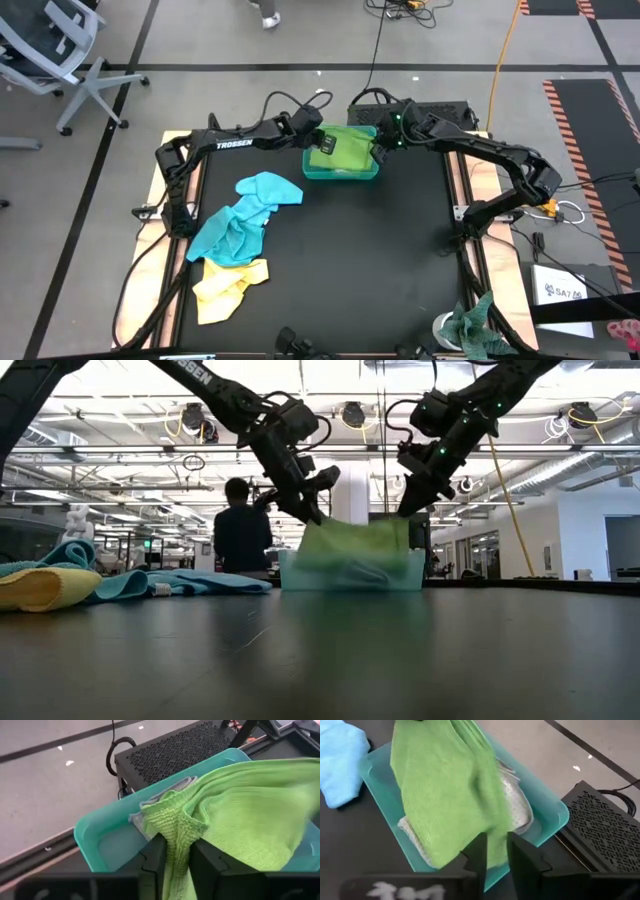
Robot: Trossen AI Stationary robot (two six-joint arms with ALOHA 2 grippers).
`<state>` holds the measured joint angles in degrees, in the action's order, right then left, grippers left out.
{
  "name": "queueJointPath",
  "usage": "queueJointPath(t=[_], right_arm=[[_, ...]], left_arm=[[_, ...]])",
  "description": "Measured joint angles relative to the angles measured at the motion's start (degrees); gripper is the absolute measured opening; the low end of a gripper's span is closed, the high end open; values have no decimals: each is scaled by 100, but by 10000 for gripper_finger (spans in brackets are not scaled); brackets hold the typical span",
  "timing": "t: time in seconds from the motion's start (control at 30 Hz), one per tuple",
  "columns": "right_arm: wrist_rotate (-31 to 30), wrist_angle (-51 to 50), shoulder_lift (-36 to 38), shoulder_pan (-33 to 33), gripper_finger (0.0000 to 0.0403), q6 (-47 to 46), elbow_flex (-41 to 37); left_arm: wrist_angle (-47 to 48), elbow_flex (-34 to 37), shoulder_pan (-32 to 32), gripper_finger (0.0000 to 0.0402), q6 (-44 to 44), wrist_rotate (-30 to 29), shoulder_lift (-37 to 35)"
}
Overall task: Fold microfiber towels
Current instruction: Put the green microfiber towel into the blue bin
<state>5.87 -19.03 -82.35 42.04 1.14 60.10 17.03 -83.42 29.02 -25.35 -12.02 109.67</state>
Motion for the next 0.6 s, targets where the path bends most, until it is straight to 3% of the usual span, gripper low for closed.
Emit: queueJointPath(t=[0.33, 0.5, 0.6], right_arm=[[-435, 79, 8, -11, 147, 177, 0], [-277, 58, 101, -193, 144, 160, 0], [-89, 38, 114, -406, 136, -14, 0]], left_arm=[[161, 0, 11, 185, 154, -510, 0], [289, 0, 117, 194, 230, -920, 0], [304, 0, 171, 195, -26, -456, 0]])
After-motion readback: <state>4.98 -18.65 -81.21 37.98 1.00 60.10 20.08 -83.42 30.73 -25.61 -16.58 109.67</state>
